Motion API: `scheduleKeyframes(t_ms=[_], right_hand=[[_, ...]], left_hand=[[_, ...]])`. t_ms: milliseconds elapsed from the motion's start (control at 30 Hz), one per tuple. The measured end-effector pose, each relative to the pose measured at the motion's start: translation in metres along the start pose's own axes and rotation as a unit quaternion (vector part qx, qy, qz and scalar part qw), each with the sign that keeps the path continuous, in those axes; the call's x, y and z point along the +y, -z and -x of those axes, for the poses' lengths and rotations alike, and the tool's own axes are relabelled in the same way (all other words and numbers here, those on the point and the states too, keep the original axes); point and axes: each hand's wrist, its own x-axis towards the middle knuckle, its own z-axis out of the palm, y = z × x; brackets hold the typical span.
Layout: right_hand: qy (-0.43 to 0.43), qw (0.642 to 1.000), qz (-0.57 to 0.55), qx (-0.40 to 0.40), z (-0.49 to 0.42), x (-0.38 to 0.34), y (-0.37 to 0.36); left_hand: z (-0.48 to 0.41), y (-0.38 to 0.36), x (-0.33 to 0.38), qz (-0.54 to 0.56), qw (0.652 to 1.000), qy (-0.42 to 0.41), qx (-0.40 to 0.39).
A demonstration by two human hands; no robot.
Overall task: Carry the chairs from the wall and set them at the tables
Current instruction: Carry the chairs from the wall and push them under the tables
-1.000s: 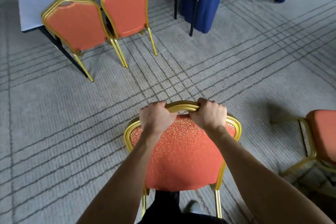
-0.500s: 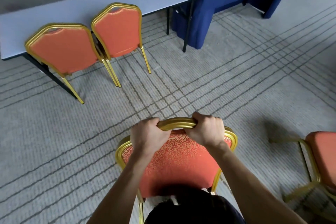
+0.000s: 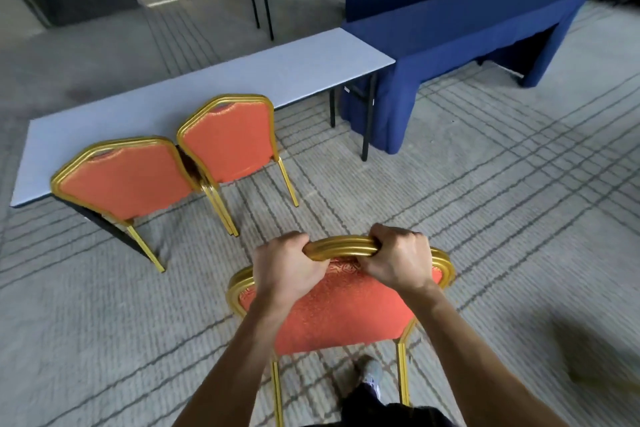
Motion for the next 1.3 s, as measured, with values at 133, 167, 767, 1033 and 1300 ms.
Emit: scheduleKeyframes(t_ms=[133,167,767,1033,1300], right_hand=[[0.024,1.000,-0.004,0.014,-0.076,0.037,-0.002],[0.028,0.999,-0.001,0.021,-0.089,0.043,-0.005],[0.043,0.997,0.030,-0.061,-0.368,0.152,-0.139],[0.081,0.994,0.015,-0.074,-0.515,0.176,-0.193],[0.109,0.992,0.023,-0.053,-0.638,0.207,-0.241]], left_hand=[[-0.075,-0.021,0.018,0.011,1.000,-0.003,0.019],[-0.088,-0.025,0.020,0.016,0.999,-0.005,0.030],[-0.364,-0.175,-0.013,0.038,0.997,0.058,-0.036],[-0.505,-0.212,-0.041,0.050,0.993,0.084,-0.062],[-0.626,-0.253,-0.060,0.032,0.996,0.072,-0.040]])
